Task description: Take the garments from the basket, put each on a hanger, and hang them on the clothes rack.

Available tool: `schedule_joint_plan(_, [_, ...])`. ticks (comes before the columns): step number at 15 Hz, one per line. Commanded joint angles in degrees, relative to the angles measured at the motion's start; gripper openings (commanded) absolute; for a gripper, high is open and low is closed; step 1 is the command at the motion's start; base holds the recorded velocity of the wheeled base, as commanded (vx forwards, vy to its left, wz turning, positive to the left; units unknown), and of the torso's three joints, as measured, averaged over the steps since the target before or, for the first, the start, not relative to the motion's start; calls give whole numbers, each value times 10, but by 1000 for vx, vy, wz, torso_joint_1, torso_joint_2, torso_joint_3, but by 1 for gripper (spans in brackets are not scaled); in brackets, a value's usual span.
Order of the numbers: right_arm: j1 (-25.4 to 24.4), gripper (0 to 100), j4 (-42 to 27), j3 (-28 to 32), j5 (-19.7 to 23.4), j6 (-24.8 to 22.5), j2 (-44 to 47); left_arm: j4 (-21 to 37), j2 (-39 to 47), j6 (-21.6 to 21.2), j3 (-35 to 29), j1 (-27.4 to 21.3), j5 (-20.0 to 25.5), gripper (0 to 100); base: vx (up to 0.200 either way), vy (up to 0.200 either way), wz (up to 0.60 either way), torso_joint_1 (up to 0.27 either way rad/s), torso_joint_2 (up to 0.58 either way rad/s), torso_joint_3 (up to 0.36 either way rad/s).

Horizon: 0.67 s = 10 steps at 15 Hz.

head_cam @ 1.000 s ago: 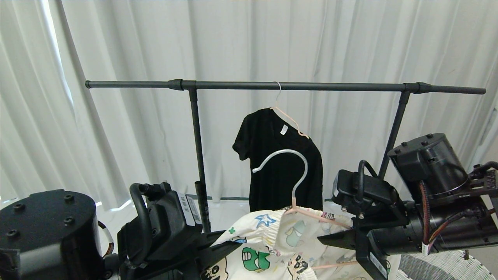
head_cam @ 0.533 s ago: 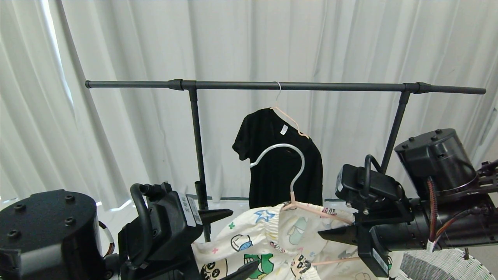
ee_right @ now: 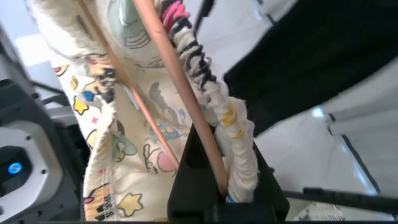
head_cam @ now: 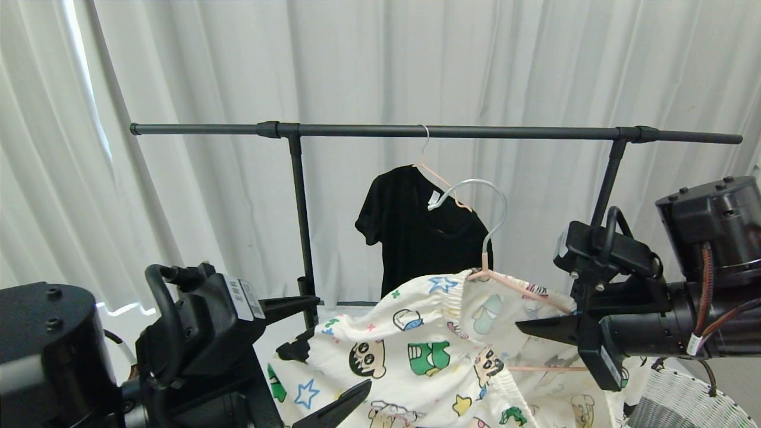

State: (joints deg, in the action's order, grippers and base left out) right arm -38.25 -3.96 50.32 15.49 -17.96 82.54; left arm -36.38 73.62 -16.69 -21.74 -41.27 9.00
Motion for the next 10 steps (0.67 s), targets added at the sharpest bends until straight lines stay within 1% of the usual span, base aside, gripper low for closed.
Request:
schedule_joint_plan(1, [27,0,0,-1,2,-6,-19,0,-40,0,38,39,1,100,0,0,0,0,0,0])
schedule_joint_plan(3, [45,0,-1,-2,5,-14,-30,0,-44,0,66,85,1,100,0,0,0,0,0,0])
schedule_joint_plan(5, [46,0,0,-1,12,-14,-41,1,-15,1,79,129,2,100,0,0,0,0,0,0])
schedule_joint_plan(6, [45,0,-1,-1,19,-14,-48,1,10,1,77,139,3,100,0,0,0,0,0,0])
schedule_joint_plan(10, [36,0,-1,-1,24,-16,-62,0,83,5,68,144,4,100,0,0,0,0,0,0])
